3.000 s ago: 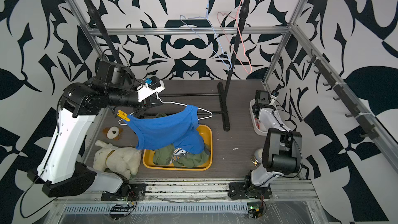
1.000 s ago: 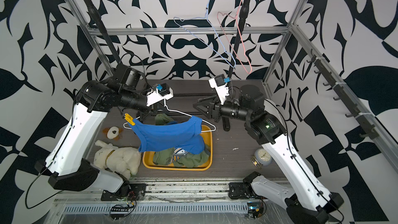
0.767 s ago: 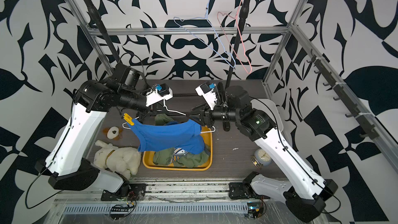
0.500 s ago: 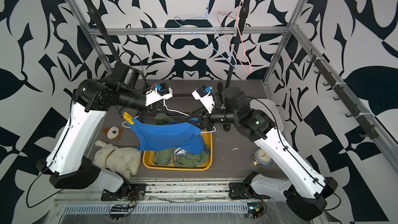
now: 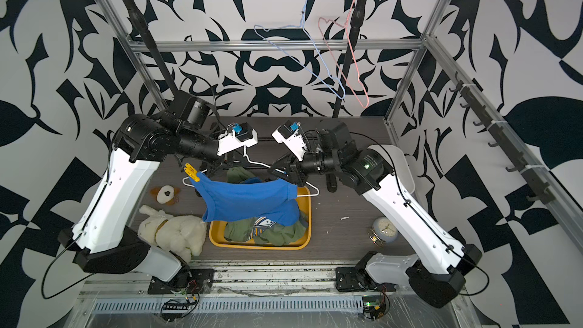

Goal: Remove the clothespins securing tank tops to the hanger
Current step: Adjust the hanger.

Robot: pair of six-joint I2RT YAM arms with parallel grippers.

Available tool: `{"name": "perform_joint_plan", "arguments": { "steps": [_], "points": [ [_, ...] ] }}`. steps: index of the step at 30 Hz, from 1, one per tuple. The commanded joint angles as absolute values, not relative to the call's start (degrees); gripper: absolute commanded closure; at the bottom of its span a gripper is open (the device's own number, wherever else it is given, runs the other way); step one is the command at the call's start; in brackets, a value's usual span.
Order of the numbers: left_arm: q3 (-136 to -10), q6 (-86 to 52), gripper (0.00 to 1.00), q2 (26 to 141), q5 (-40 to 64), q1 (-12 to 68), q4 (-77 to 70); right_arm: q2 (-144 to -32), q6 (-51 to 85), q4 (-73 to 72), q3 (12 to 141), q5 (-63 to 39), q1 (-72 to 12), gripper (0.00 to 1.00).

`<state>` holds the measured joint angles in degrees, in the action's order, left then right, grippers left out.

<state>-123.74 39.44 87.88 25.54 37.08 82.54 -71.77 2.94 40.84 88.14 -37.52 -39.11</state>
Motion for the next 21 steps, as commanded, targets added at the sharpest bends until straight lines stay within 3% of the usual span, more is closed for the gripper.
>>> {"name": "perform_joint_plan", "arguments": {
  "steps": [1, 5, 9, 12, 16, 21],
  "points": [
    [-125.3, 39.7, 0.95, 87.7, 26.6, 37.4, 83.9, -71.3, 1.4, 41.2, 91.0, -39.7, -39.5, 0.8],
    [-125.3, 39.7, 0.94, 87.6, 26.3, 37.4, 83.9, -71.2, 1.3, 40.7, 90.9, -39.8, -39.6, 1.0],
    [-124.9, 39.8, 0.9, 87.5, 25.3, 37.5, 83.7, -70.6, 1.1, 39.7, 90.4, -39.7, -39.6, 1.0],
    [-124.9, 40.2, 0.76, 87.1, 23.2, 37.6, 83.5, -70.1, 0.2, 39.5, 90.4, -39.3, -39.6, 1.0],
    [-126.2, 41.0, 0.46, 86.6, 20.6, 37.6, 84.0, -69.4, -1.1, 39.4, 90.3, -37.7, -39.6, 1.0],
    [-129.4, 41.4, 0.37, 85.6, 17.3, 37.6, 84.3, -69.5, -2.6, 40.5, 91.0, -35.4, -39.6, 1.0]
  ]
}}
